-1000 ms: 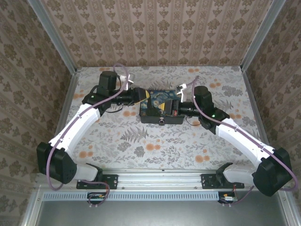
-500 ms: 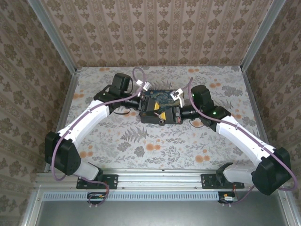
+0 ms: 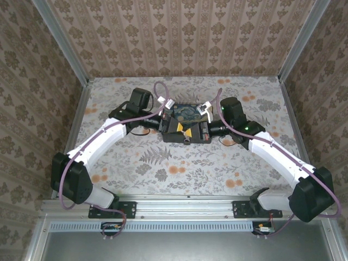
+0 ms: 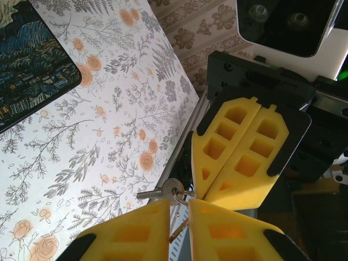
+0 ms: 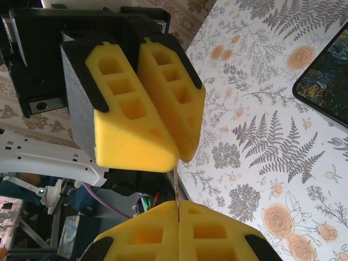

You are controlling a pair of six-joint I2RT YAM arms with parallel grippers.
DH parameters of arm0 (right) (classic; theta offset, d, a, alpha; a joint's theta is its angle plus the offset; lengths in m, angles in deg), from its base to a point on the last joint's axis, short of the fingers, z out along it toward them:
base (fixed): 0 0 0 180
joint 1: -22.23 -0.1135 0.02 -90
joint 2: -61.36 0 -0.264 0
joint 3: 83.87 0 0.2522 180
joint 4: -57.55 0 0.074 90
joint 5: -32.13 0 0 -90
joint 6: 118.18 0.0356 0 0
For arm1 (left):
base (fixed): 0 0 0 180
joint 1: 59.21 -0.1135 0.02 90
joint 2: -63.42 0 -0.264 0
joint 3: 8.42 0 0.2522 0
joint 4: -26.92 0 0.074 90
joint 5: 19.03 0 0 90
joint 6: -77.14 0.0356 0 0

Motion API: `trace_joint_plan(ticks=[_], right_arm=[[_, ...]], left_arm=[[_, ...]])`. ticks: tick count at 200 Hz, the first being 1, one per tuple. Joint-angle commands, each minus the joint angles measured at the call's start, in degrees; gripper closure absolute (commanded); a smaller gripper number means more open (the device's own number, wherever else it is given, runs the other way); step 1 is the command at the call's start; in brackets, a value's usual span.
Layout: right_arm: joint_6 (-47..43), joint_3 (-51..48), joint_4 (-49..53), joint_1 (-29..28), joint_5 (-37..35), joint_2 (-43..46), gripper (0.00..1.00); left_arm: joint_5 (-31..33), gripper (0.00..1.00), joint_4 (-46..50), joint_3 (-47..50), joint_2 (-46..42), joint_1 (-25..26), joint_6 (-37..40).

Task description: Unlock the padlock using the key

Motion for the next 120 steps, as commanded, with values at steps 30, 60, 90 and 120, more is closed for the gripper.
trace_joint_plan(ticks=[30, 60, 90, 120], right_arm=[[0.4, 1.2, -2.3, 0.6, 2.0, -0.6, 1.00], [0.3, 1.5, -1.8, 0.8, 2.2, -1.4, 1.00], [0.3, 1.6, -2.1, 1.1, 2.5, -2.0, 1.00], [0.5, 1.4, -2.6, 1.2, 2.4, -2.1, 1.00]], left_arm=[[-1.9, 0.83, -0.5, 1.1, -2.2, -0.3, 1.4], [-1.8, 0.82, -1.6, 1.8, -2.2, -0.4, 0.7], [-1.7, 0.74, -2.2, 2.3, -2.3, -0.6, 0.3], [-1.9, 0.74, -2.1, 2.4, -2.6, -0.8, 0.3]])
